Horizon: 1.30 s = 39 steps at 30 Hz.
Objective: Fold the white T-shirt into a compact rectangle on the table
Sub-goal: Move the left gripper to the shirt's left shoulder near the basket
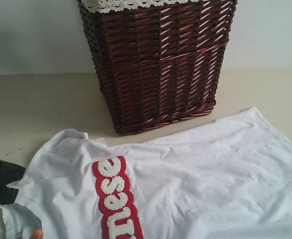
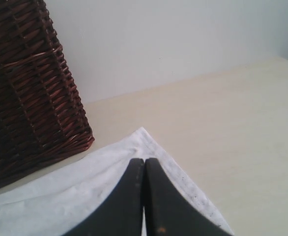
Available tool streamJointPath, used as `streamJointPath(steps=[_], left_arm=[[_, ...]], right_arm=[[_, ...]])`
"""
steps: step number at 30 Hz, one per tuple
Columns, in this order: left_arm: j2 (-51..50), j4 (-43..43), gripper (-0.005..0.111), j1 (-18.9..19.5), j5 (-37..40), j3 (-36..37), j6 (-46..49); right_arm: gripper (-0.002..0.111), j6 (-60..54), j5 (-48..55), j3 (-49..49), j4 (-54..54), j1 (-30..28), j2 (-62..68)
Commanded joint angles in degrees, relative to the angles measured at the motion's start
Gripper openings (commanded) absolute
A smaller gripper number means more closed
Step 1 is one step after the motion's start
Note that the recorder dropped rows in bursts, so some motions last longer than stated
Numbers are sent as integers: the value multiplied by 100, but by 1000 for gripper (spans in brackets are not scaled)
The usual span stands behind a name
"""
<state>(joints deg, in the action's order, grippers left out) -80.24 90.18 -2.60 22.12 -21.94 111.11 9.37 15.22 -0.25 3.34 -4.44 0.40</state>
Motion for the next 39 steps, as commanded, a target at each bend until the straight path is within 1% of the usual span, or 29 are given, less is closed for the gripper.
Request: streamJointPath(steps=[1,3,5,6,9,10,13,15,17,18,19,21,22,24,25,26,28,31,36,39], left_arm=[[-633,288,1,12,428,-25,323],[-709,371,1,12,444,-25,619],[-760,385,1,12,444,-161,914],[-772,451,1,12,431,-305,914],[-772,768,1,12,471,-936,914],[-797,810,1,12,568,-1249,914],[-1125,692,1,12,757,-1942,914],[-1501,564,3,24,1165,-2337,914],[-1961,438,11,26,1692,-2690,914],[-2162,269,17,26,2016,-2870,914],[-2347,10,25,-8,2359,-3040,914],[-2604,-679,39,-101,2641,-3358,914],[-2707,-1163,43,-153,2622,-3486,914],[-2867,-2091,44,-204,2537,-3671,914],[-3017,-2851,44,-250,2552,-3812,914],[-3054,-2996,44,-248,2552,-3849,914],[-3150,-3007,44,-248,2449,-3904,914],[-3267,-2937,44,-251,1940,-3904,914],[-3196,-2753,44,-251,2012,-3999,914],[-3248,-2553,44,-251,2075,-4340,914]], right_arm=[[0,-24,-69,25,-41,-23,-40],[0,-24,-69,25,-41,-23,-40],[0,-24,-69,25,-41,-23,-40],[0,-24,-69,25,-41,-23,-40],[0,-24,-69,25,-41,-23,-40],[0,-24,-69,25,-41,-23,-40],[0,-24,-69,25,-41,-23,-40],[0,-24,-69,25,-41,-23,-40],[0,-24,-69,25,-41,-23,-40],[0,-24,-69,25,-41,-23,-40],[0,-24,-69,25,-41,-23,-40],[0,-24,-69,25,-41,-23,-40],[0,-24,-69,25,-41,-23,-40],[0,-24,-69,25,-41,-23,-40],[0,-24,-69,25,-41,-23,-40],[0,-24,-69,25,-41,-23,-40],[0,-24,-69,25,-41,-23,-40],[0,-24,-69,25,-41,-23,-40],[0,-24,-69,25,-41,-23,-40],[0,-14,-69,25,-51,-23,-40]])
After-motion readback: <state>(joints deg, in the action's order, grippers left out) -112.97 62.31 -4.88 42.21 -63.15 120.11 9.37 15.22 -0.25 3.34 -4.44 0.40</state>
